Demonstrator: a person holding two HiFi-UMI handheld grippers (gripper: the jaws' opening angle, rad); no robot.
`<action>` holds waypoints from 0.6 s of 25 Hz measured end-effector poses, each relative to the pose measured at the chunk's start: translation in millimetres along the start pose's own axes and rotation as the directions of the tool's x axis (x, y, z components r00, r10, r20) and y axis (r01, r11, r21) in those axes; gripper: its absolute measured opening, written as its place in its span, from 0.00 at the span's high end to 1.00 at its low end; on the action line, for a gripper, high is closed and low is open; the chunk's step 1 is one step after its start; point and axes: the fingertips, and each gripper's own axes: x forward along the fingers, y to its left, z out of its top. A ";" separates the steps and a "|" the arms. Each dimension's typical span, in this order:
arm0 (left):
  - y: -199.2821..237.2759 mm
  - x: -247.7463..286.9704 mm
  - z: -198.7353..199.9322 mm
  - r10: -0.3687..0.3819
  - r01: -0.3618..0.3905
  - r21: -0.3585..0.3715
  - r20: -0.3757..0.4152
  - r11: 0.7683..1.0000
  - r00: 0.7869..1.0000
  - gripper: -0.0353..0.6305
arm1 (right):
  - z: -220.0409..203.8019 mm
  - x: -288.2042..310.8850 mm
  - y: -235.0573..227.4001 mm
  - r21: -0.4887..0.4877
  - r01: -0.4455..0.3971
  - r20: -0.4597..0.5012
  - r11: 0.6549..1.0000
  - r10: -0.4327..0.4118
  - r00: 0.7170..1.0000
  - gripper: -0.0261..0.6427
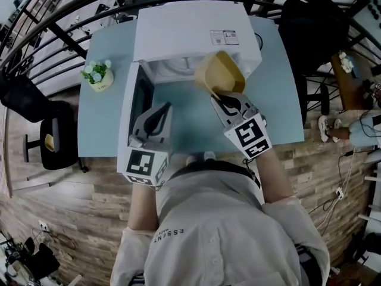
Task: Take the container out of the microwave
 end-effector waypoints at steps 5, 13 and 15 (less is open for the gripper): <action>-2.9 8.7 15.7 0.006 -0.007 0.021 0.029 1.000 1.000 0.94 | 21.7 -22.4 -20.3 0.061 0.065 0.130 0.996 -0.073 0.989 0.92; -2.8 20.7 38.1 0.019 -0.023 0.052 0.070 0.998 0.997 0.94 | 45.4 -50.1 -50.0 0.204 0.102 0.291 0.974 -0.159 0.943 0.92; -2.1 23.8 42.0 0.019 -0.024 0.064 0.075 0.998 0.997 0.94 | 49.9 -54.1 -55.5 0.212 0.111 0.320 0.971 -0.176 0.931 0.92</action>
